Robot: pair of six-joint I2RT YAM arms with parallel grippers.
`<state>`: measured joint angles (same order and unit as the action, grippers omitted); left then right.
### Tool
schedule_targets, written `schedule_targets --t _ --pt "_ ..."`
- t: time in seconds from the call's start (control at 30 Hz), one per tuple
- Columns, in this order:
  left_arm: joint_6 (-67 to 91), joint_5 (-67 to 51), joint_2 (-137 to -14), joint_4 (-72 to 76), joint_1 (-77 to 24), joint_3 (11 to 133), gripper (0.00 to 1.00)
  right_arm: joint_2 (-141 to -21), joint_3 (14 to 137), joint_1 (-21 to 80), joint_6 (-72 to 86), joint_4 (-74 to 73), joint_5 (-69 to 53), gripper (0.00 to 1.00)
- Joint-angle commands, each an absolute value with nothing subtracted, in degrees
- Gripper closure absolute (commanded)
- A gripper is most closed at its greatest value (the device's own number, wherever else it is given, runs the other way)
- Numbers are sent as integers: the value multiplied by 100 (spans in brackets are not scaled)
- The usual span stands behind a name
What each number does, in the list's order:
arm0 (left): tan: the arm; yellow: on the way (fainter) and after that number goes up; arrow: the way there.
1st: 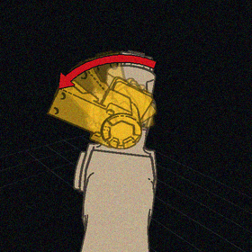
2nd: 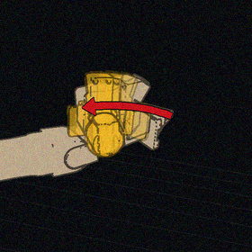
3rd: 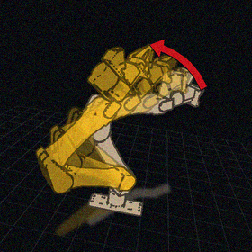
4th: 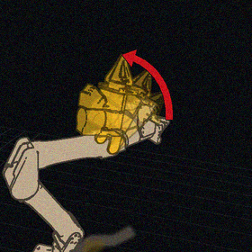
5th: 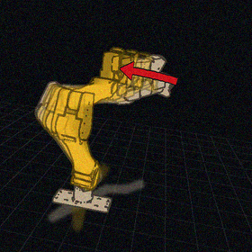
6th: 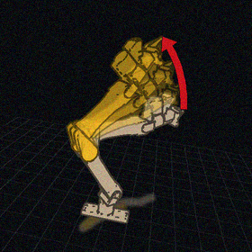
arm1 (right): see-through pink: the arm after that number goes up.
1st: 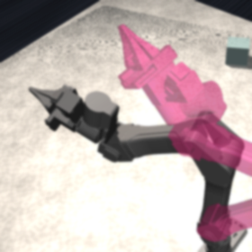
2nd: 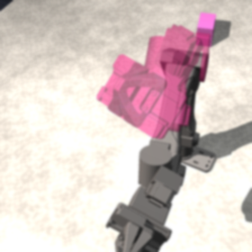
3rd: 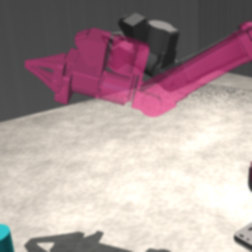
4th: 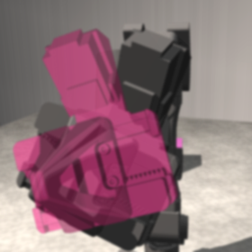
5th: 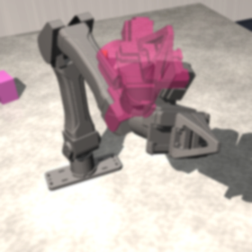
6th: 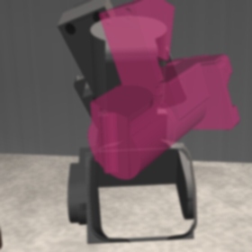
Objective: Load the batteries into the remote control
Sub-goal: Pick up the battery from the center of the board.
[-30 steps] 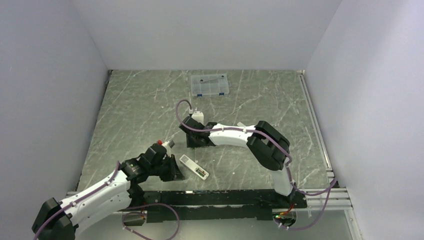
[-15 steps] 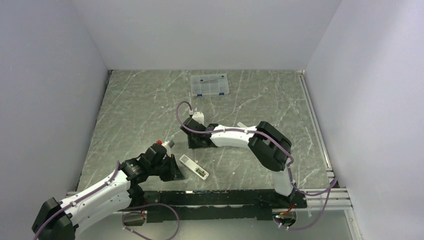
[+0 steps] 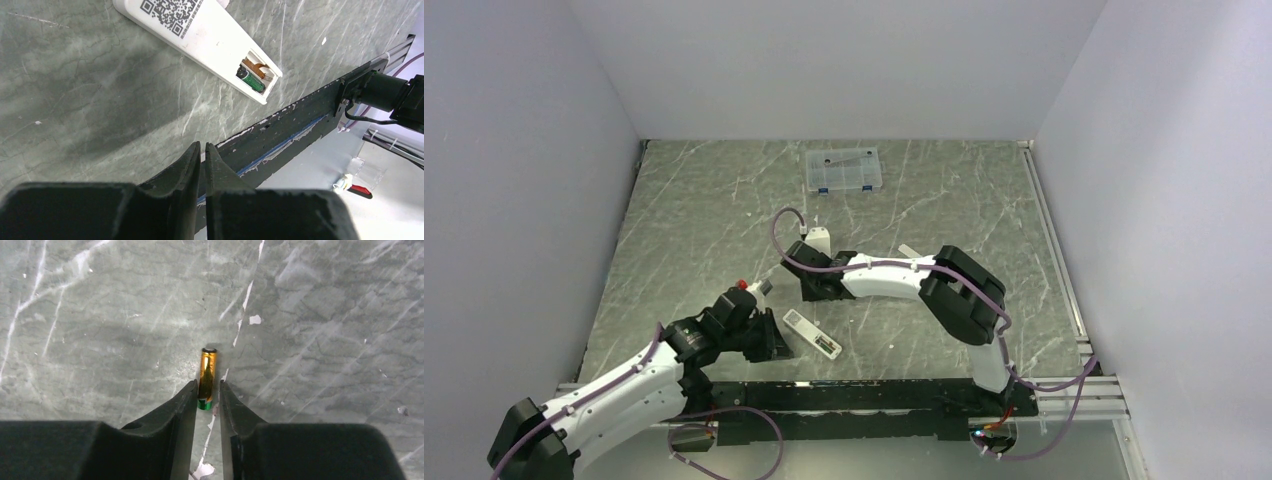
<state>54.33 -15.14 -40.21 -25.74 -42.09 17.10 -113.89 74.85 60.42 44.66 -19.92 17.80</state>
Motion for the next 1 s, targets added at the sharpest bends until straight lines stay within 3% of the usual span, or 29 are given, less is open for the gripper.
schedule_targets --t 0.0,0.23,0.37,0.97 --pt "5493 -1493 -3981 -2444 -4219 1696 86 -11660 7434 6121 4438 -2915 1751 77" --pt "5518 -1485 -3941 -2461 -4220 1683 86 -11636 7466 6200 4387 -2933 1782 84" --pt "5550 -1503 -3936 -2461 -4215 1663 86 -11559 7422 6230 4348 -2866 1782 100" --pt "5482 -1286 -4134 -2549 -4224 1858 86 -10010 6608 6258 3376 -2338 1471 100"
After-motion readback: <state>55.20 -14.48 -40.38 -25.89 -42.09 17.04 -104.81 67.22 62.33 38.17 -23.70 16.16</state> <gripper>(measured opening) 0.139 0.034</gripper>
